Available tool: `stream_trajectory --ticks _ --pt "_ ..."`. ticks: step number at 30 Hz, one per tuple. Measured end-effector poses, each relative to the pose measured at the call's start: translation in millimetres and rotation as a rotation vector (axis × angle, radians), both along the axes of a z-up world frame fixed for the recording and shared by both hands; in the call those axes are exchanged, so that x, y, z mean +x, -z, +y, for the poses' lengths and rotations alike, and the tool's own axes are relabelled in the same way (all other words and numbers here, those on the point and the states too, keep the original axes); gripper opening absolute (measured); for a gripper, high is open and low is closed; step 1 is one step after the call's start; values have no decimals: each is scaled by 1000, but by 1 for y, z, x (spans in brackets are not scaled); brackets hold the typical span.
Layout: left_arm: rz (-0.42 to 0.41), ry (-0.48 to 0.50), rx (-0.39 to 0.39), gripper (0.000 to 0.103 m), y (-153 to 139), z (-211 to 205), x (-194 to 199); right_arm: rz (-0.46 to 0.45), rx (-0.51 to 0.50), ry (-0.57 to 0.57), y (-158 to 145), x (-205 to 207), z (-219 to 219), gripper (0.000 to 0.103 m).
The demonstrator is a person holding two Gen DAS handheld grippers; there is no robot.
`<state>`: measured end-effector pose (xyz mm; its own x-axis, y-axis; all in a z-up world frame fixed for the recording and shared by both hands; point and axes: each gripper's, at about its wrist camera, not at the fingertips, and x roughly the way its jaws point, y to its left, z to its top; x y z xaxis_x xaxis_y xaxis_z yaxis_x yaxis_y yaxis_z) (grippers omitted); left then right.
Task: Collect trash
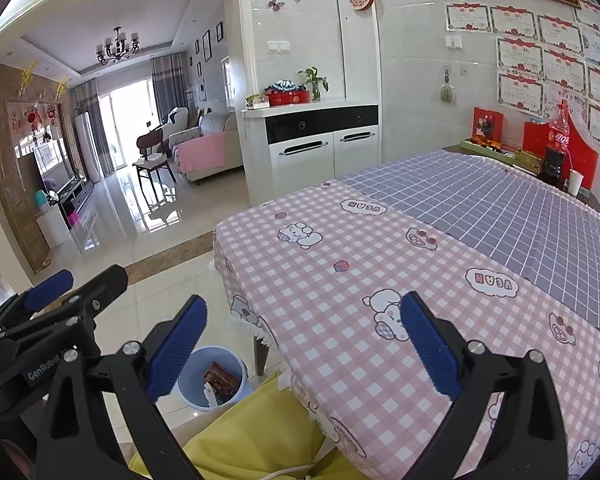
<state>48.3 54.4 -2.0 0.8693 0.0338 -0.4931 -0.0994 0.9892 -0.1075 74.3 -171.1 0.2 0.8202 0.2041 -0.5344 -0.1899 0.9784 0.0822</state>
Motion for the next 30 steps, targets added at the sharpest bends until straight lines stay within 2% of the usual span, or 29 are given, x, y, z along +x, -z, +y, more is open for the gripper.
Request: stream_trajectory --ticks 30 --pt "-2 14 -9 88 -3 0 7 8 -14 28 -1 9 -6 96"
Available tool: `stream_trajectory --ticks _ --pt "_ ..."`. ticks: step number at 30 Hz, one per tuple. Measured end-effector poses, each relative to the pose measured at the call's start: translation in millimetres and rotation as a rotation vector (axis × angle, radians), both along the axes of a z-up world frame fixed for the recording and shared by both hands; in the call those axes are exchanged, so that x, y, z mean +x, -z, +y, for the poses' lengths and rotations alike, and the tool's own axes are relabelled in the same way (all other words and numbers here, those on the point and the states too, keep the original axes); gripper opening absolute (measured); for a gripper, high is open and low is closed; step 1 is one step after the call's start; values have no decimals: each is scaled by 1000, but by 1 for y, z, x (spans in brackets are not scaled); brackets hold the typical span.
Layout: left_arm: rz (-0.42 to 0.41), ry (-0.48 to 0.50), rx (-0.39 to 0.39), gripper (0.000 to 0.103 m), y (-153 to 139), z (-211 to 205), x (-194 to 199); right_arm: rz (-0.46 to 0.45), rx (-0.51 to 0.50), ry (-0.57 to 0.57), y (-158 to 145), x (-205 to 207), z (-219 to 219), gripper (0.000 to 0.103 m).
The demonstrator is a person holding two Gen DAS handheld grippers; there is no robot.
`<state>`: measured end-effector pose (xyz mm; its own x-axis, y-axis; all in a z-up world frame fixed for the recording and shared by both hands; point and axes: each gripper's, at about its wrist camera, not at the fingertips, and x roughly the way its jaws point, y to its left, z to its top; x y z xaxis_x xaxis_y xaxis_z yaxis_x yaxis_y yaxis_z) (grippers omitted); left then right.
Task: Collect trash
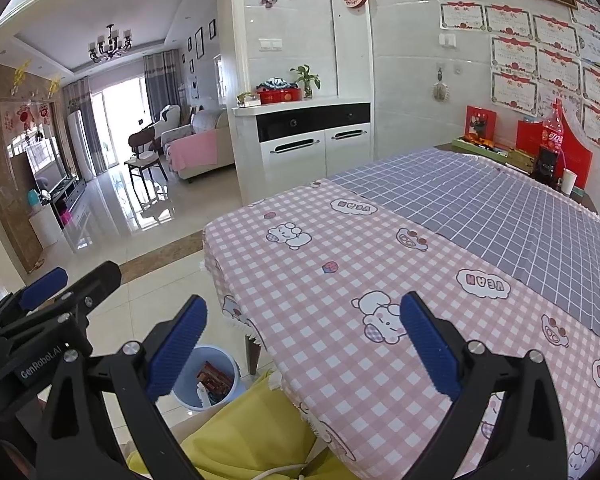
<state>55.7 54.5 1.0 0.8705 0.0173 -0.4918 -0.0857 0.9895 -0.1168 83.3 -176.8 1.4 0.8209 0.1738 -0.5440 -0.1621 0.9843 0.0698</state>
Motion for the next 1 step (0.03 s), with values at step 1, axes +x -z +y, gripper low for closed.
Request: stream_trajectory --ticks 1 --pt "5 2 1 88 0 -1 1 3 2 3 0 1 -1 96"
